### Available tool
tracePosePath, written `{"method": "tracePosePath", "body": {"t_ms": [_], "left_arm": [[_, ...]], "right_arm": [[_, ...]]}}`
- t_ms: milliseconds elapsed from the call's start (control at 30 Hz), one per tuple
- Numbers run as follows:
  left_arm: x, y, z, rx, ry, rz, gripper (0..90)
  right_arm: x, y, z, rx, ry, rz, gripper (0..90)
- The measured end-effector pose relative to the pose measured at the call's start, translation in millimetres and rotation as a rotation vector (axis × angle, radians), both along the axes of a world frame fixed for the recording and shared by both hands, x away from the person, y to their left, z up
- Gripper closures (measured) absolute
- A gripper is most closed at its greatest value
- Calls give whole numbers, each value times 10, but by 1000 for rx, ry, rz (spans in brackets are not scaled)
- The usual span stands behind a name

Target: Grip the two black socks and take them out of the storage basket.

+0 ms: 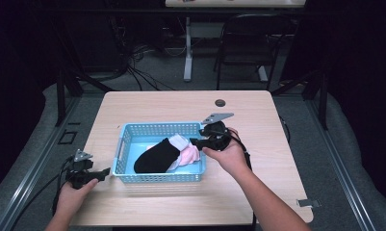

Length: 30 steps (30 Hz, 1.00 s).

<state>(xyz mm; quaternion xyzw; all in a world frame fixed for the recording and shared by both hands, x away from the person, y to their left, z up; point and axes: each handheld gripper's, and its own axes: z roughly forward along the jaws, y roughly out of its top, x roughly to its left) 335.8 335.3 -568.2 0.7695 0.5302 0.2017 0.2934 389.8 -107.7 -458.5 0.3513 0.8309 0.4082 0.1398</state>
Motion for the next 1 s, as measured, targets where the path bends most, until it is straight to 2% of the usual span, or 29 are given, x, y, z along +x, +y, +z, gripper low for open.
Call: {"method": "tracePosePath", "body": {"t_ms": [200,233,333,367,400,433,600,633,733,933,967,1000], "left_arm": [[-1,-1,-1,0,-2,-1,237],[-1,0,1,-2,1,-2,237],[0,0,0,-2,0,-2,237],[1,-1,0,-1,0,-3,237],[1,-1,0,-1,0,-3,237],[2,-4,-1,0,-3,-3,237],[0,-2,3,-1,-3,-4,237],[1,-2,3,-1,-3,-4,237],[1,-2,3,-1,-3,-5,237],[2,-5,4,-3,-5,-5,237],[3,-3,4,-4,-5,-4,237],[3,-3,4,-4,-5,-4,237]], "right_arm": [[132,195,-21,-39,-6,-19,490],[175,266,-39,-42,7,-21,509],[202,328,-48,-65,9,-9,510],[224,407,-57,-79,14,-5,522],[224,407,-57,-79,14,-5,522],[246,461,-67,-57,39,-3,539],[288,574,-86,-56,28,1,547],[302,598,-98,-41,40,-1,552],[341,649,-144,-46,48,-4,556],[416,739,-254,-46,100,0,598],[442,784,-302,-42,124,1,614],[442,784,-302,-42,124,1,614]]}}
